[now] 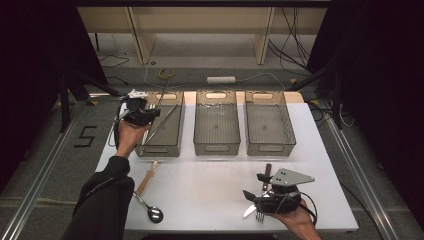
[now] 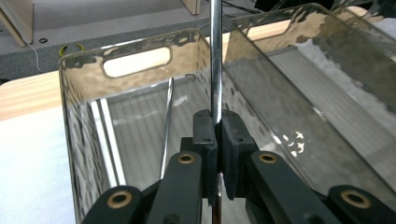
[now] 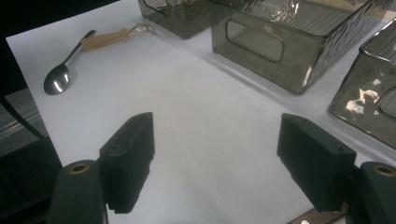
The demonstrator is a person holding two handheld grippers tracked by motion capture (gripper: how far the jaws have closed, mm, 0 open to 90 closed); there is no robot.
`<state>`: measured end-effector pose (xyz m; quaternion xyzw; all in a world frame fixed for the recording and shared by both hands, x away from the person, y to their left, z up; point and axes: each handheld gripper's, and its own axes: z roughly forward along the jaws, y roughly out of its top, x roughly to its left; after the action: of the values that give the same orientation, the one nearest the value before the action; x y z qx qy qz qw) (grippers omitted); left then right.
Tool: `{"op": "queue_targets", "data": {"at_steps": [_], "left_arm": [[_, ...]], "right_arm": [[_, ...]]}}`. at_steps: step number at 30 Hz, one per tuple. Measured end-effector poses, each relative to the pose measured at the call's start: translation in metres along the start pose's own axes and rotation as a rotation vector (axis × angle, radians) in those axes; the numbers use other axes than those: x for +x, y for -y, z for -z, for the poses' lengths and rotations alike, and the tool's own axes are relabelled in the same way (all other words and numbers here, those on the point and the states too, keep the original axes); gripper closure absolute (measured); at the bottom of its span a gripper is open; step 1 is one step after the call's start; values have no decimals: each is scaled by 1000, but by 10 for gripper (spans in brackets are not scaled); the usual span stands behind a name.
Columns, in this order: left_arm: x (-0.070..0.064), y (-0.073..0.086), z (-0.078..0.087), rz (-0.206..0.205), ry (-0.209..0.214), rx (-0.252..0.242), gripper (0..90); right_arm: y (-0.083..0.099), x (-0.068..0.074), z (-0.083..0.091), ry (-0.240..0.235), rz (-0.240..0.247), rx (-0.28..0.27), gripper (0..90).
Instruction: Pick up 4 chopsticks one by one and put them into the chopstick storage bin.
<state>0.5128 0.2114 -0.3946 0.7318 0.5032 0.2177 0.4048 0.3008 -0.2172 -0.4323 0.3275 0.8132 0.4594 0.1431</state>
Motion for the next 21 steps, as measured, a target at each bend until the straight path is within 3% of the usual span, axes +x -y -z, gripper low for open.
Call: {"op": "queue_targets", "data": {"at_steps": [7,15,21], "left_arm": [[1,10,-8,11,1,5,849],[-4,12,-19,-34,-13,27,849],[-2,15,-25,-19,-14,44,848]], "right_arm": [[-1,1,0,-1,8,-2,286],[-1,2,-1,-3,21,6,287],[-1,1,-1,-7,25,5,289]]}}
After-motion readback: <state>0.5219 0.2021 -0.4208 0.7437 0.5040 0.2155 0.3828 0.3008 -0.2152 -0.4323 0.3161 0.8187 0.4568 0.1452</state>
